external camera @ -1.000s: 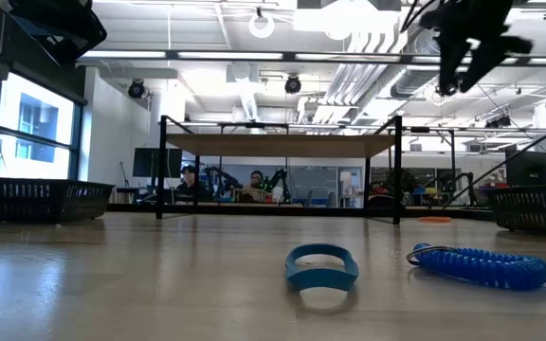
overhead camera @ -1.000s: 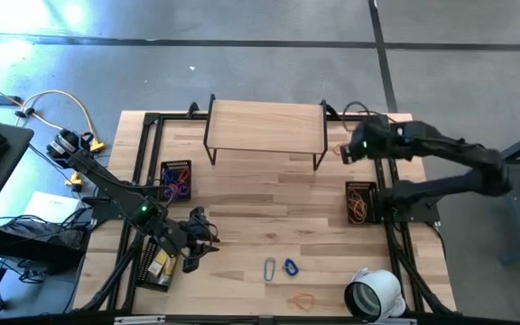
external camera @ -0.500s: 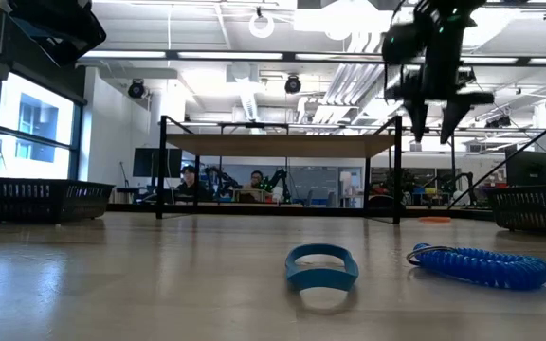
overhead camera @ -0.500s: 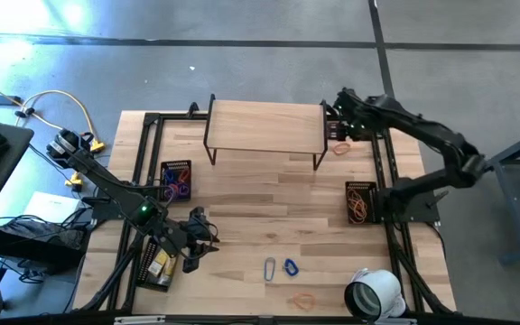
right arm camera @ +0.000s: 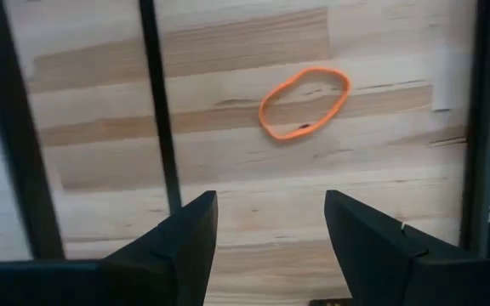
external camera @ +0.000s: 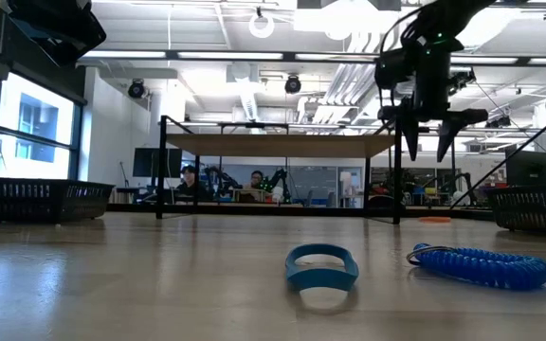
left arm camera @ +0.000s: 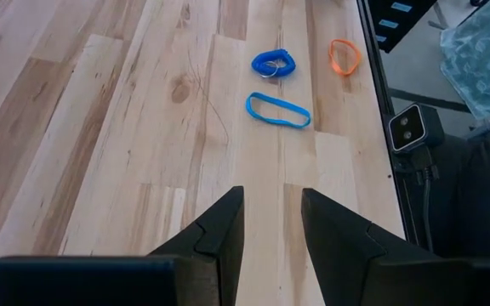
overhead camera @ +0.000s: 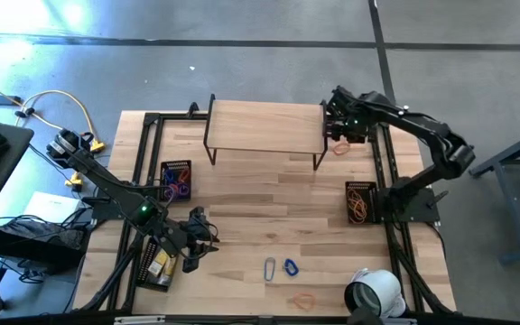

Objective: Pick & Place Office Desk Supplies
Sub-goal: Put the orange rubber band into the top right black bin

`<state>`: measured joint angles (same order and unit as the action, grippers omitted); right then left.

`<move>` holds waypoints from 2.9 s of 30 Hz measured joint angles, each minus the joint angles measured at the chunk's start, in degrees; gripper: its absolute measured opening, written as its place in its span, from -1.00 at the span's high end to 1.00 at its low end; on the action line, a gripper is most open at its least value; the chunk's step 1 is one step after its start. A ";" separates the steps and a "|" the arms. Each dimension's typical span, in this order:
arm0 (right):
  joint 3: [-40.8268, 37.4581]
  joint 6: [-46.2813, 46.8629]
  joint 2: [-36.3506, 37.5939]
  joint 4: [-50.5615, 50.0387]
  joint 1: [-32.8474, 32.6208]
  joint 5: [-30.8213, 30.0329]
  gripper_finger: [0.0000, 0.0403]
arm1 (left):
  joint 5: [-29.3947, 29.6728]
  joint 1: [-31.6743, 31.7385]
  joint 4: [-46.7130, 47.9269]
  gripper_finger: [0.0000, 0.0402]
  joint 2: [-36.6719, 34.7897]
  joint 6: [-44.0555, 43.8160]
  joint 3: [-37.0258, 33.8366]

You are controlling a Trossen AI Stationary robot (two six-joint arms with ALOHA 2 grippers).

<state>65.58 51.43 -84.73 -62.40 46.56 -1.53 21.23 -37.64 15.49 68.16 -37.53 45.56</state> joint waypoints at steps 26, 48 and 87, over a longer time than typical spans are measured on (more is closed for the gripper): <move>15.60 -8.02 3.32 -0.87 0.42 11.38 -0.03 | -0.01 0.13 2.62 0.43 -0.02 1.84 0.00; 27.23 -18.58 1.59 18.37 19.00 19.96 -0.03 | -0.81 15.41 10.63 0.43 -1.12 8.87 0.00; 42.29 -71.36 -17.88 -5.16 11.90 -8.16 0.13 | -13.99 33.47 7.25 0.43 -2.82 19.98 0.00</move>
<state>107.87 -19.93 -102.61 -67.57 58.47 -9.70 7.24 -4.16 22.73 65.34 -17.55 45.56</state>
